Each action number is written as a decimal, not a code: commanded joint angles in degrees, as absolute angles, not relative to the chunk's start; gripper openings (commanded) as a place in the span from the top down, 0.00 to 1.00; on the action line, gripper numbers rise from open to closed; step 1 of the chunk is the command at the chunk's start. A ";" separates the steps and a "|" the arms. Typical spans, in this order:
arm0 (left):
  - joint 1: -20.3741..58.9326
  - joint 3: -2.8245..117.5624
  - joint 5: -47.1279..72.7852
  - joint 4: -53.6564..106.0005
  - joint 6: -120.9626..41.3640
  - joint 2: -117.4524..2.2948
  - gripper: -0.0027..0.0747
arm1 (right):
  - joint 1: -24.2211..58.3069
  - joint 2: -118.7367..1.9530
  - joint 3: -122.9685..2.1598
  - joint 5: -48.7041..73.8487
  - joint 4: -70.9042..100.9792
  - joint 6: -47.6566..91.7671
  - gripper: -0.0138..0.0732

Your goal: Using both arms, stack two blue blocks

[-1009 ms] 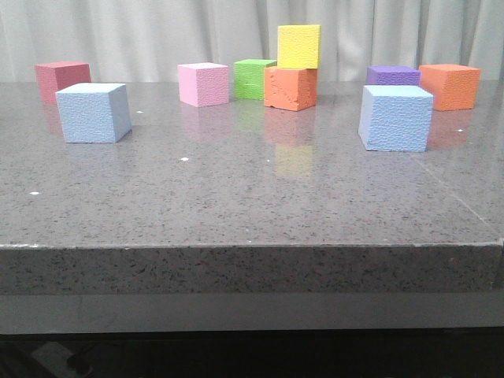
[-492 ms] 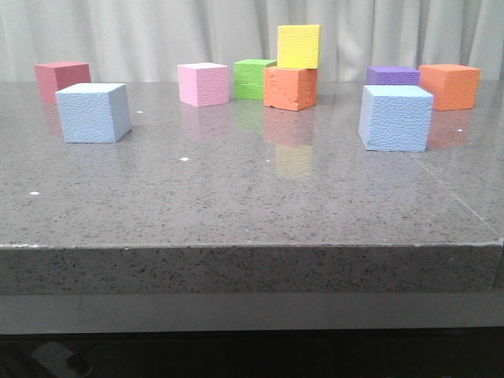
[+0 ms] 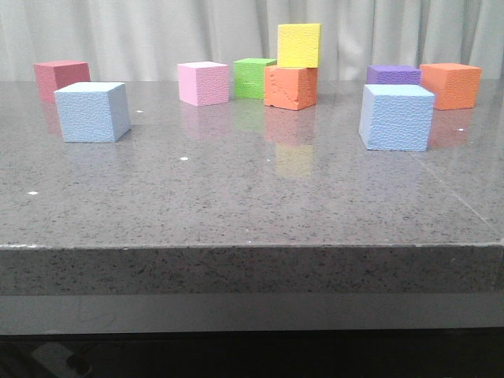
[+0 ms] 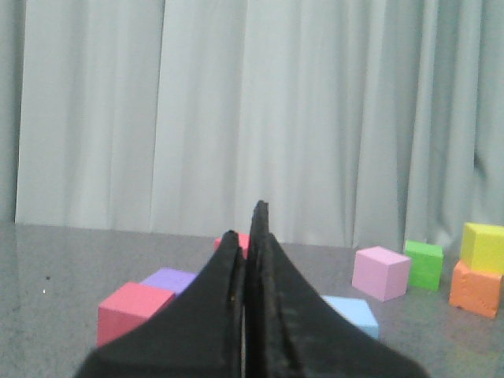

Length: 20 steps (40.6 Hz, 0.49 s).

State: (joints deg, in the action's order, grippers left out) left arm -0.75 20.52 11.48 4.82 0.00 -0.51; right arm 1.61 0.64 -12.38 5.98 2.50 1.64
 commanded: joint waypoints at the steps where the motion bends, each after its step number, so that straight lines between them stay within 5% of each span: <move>1: -0.82 30.03 15.88 4.36 0.00 -5.15 0.99 | 1.16 -1.63 -20.53 8.28 2.24 2.04 0.99; 9: -0.82 43.55 30.58 3.79 -0.95 -16.66 0.99 | 1.16 -11.70 -33.16 21.64 2.24 2.04 0.99; 20: -0.82 43.95 31.87 3.79 -0.95 -23.42 0.99 | 1.16 -19.18 -35.50 24.47 2.37 2.04 0.99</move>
